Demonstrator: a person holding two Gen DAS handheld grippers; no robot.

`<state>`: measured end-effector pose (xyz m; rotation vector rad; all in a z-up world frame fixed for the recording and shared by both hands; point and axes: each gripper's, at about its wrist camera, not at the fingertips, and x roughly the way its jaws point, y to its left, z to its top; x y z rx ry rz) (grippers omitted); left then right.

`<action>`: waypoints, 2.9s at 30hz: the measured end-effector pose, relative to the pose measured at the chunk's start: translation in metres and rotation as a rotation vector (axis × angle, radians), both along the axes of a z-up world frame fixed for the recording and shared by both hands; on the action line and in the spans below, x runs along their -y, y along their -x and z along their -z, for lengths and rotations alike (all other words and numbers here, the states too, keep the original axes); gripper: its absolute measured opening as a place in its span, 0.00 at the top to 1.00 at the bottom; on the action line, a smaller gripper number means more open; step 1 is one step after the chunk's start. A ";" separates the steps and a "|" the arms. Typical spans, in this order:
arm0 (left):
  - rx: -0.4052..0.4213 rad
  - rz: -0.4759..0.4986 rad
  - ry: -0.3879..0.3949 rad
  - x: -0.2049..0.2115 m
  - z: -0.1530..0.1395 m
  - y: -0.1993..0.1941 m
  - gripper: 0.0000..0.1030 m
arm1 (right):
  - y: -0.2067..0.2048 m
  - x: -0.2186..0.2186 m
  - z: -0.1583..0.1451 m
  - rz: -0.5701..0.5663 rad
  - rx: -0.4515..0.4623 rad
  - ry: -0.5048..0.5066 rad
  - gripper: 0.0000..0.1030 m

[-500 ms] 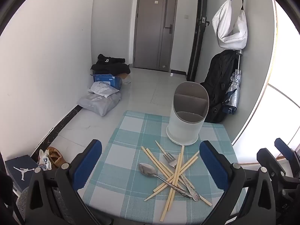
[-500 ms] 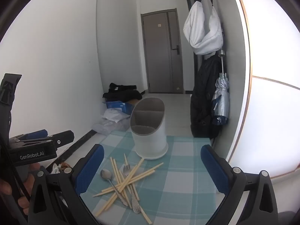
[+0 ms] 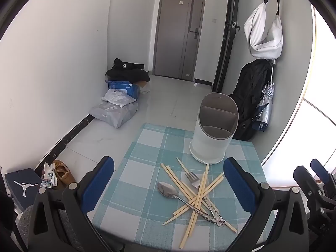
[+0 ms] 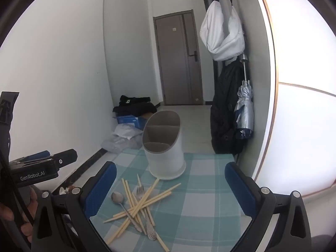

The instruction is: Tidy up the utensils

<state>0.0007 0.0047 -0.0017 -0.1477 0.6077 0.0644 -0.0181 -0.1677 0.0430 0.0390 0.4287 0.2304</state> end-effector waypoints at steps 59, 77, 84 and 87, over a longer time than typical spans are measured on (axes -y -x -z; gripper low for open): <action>0.013 -0.004 0.006 0.002 0.001 0.004 0.01 | 0.010 -0.003 -0.005 -0.047 0.053 -0.014 0.00; -0.083 -0.041 0.079 -0.021 0.014 -0.013 0.01 | -0.020 -0.003 0.004 -0.097 -0.104 -0.076 0.00; -0.157 -0.051 0.122 -0.042 0.030 -0.032 0.01 | -0.080 -0.026 0.032 -0.123 -0.274 0.006 0.04; -0.214 -0.050 0.141 -0.048 0.039 -0.041 0.01 | -0.109 -0.038 0.056 -0.141 -0.370 0.014 0.13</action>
